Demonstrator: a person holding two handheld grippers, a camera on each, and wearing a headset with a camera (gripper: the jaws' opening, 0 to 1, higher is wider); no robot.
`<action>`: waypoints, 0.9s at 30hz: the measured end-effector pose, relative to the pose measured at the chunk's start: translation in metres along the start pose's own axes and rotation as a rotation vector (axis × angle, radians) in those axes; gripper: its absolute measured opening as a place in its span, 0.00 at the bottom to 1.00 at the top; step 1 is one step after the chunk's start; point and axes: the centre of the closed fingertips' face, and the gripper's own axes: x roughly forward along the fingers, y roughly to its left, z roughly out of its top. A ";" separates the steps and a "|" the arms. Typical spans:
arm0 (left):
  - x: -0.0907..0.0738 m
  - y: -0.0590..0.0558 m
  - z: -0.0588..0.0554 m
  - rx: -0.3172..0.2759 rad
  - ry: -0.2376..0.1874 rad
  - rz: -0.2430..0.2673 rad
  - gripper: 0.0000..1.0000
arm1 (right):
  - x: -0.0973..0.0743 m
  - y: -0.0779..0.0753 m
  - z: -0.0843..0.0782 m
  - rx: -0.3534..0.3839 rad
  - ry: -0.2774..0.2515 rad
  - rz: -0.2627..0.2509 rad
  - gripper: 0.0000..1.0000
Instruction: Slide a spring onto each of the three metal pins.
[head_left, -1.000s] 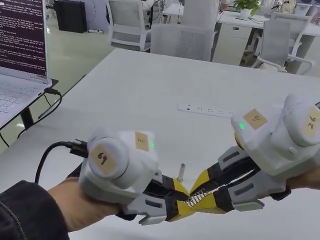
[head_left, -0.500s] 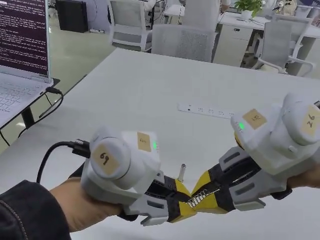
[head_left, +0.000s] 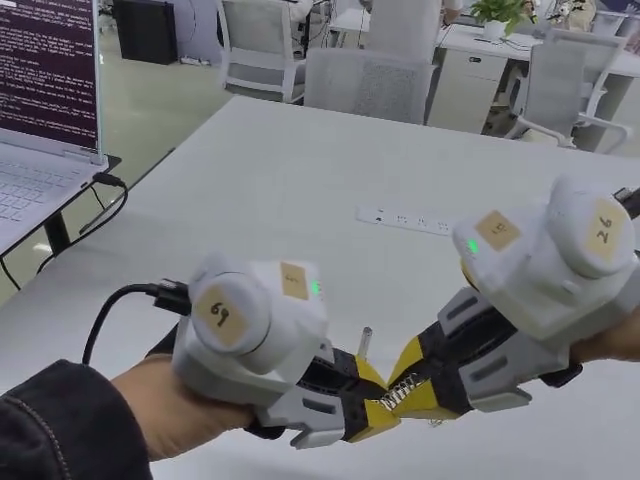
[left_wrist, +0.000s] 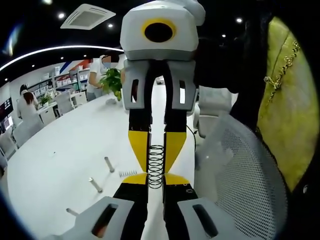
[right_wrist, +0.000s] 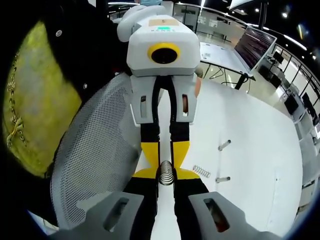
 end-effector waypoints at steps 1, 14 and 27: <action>0.000 0.000 0.000 0.000 -0.001 0.000 0.02 | 0.000 0.000 0.000 0.000 0.005 0.003 0.08; 0.002 0.003 -0.002 -0.027 -0.001 0.019 0.08 | -0.002 -0.004 0.001 -0.015 0.020 0.009 0.08; 0.002 0.007 -0.006 -0.054 0.001 0.052 0.26 | -0.007 -0.009 -0.002 -0.022 0.051 0.005 0.08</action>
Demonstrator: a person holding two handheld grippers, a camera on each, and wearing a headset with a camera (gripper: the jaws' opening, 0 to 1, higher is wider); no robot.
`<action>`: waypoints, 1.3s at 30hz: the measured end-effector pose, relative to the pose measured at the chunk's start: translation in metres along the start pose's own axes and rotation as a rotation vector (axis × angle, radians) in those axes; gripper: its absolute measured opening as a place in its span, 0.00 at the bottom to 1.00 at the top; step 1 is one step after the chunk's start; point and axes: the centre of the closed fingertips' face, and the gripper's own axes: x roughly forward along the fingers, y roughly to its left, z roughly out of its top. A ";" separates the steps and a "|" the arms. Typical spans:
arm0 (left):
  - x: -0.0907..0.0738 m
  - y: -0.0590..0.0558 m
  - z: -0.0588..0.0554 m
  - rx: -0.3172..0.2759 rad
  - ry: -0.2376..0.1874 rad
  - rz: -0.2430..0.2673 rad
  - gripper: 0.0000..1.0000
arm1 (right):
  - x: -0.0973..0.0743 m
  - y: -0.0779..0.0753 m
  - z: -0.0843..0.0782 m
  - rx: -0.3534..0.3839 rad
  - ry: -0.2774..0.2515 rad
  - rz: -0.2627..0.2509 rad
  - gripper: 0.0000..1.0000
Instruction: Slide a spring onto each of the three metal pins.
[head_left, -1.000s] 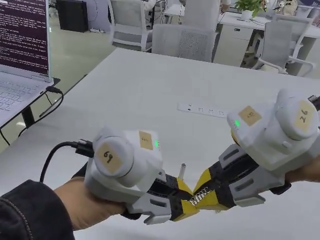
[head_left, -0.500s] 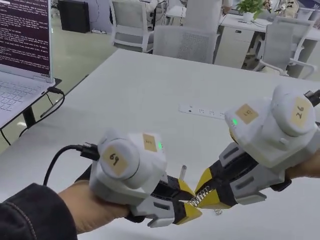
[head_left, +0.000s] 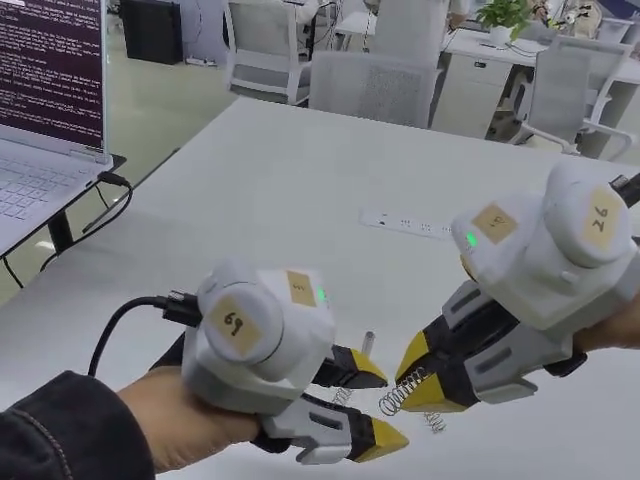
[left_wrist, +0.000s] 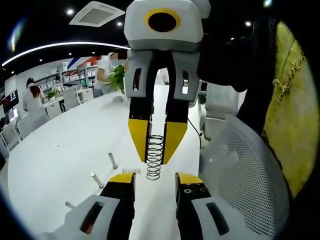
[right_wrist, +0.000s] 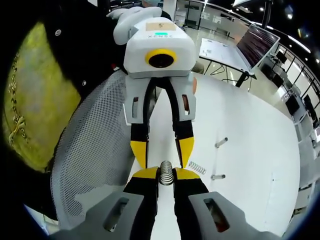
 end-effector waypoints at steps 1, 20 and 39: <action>-0.001 0.001 0.000 -0.003 -0.003 0.008 0.27 | -0.001 -0.001 0.000 -0.001 0.002 -0.002 0.08; -0.015 0.029 -0.010 -0.101 -0.027 0.128 0.70 | -0.003 -0.014 0.005 -0.012 0.008 -0.017 0.08; -0.042 0.061 -0.035 -0.183 -0.031 0.244 0.89 | 0.003 -0.021 -0.001 -0.007 0.024 -0.018 0.08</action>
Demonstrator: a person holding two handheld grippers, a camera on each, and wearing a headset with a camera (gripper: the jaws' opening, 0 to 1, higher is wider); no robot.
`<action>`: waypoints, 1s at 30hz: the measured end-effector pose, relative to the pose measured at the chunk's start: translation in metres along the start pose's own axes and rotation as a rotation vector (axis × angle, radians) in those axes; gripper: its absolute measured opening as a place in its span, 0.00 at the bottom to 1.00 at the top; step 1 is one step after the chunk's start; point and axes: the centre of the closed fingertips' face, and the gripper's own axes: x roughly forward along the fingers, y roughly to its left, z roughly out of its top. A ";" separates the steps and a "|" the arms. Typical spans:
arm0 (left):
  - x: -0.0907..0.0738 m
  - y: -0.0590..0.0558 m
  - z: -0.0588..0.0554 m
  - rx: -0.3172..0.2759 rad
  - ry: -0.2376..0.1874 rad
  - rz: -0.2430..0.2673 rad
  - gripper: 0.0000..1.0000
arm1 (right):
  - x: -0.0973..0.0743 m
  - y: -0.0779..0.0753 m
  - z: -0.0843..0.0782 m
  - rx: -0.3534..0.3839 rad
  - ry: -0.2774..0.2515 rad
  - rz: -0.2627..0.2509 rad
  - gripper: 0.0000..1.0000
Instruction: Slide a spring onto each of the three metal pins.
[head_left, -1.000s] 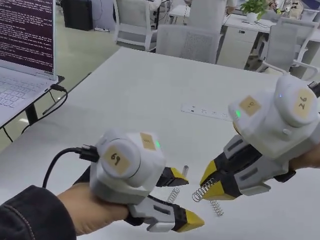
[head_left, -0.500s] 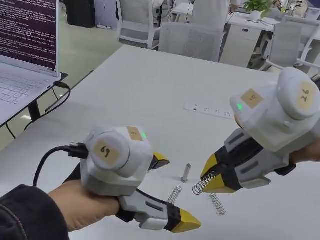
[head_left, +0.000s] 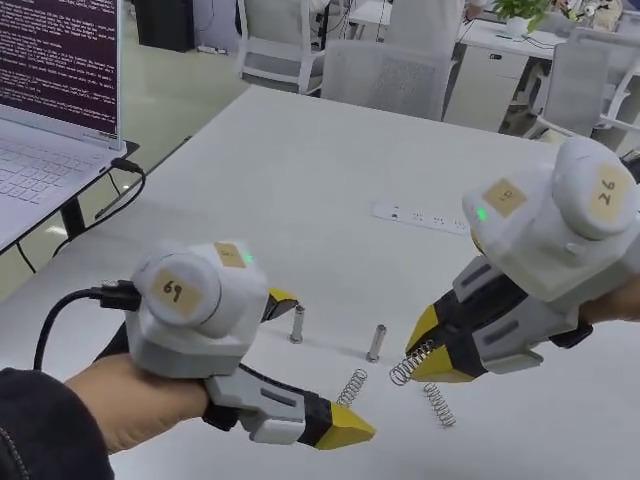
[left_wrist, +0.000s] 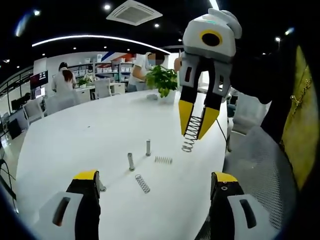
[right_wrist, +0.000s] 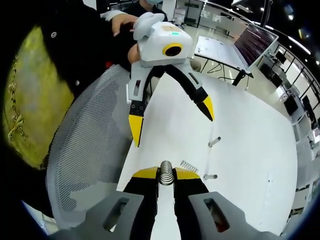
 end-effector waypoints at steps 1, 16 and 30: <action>-0.001 0.001 -0.001 -0.002 0.003 0.003 0.89 | 0.000 0.000 0.000 0.001 0.000 0.002 0.08; -0.006 0.023 -0.030 -0.012 0.037 0.054 0.90 | 0.008 -0.010 -0.009 0.019 0.022 0.010 0.08; -0.004 0.028 -0.042 -0.030 0.055 0.063 0.89 | 0.020 -0.020 -0.023 0.052 0.060 0.018 0.08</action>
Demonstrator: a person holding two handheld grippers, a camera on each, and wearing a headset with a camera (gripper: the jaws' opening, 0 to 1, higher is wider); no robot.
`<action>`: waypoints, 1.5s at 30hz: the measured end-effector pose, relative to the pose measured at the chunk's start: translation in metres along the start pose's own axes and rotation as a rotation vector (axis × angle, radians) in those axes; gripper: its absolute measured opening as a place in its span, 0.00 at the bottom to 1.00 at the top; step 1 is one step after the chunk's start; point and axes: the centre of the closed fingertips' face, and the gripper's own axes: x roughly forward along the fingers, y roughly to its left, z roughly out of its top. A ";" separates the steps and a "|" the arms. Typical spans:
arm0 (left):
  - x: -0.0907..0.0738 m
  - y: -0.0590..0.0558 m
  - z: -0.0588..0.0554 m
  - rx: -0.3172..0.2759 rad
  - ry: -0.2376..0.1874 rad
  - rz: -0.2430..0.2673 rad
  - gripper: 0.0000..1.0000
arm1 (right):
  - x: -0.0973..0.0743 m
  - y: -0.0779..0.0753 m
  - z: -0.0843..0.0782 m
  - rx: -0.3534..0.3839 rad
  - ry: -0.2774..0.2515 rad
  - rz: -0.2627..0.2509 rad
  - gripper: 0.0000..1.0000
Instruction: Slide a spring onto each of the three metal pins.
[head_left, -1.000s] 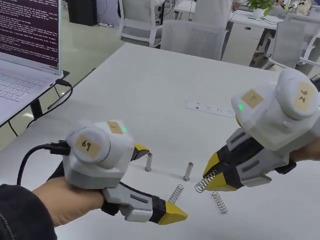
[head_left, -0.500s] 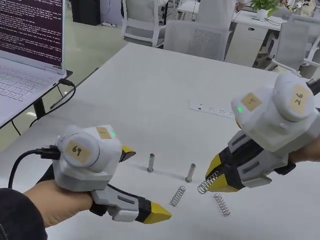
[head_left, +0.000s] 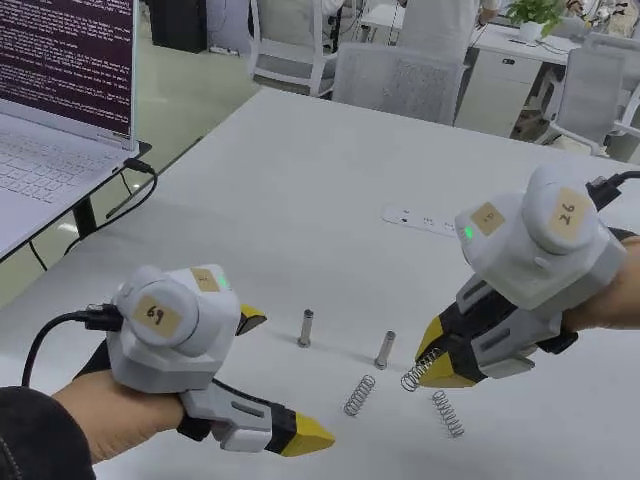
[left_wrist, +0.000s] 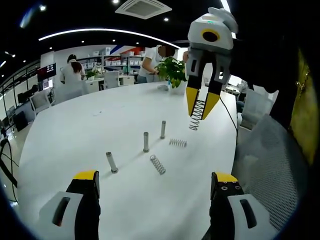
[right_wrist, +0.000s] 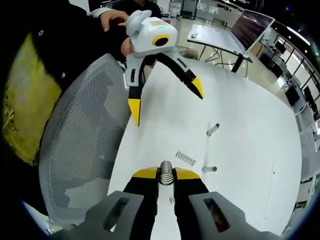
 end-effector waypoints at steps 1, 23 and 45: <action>0.000 0.000 -0.001 0.000 0.001 0.001 0.90 | 0.000 0.000 0.000 0.002 -0.001 0.002 0.08; -0.002 0.002 -0.010 -0.014 0.003 0.005 0.89 | 0.006 -0.030 0.008 -0.011 0.029 -0.004 0.08; -0.005 0.003 -0.010 -0.028 -0.012 0.007 0.87 | 0.020 -0.078 0.000 -0.020 0.135 -0.026 0.08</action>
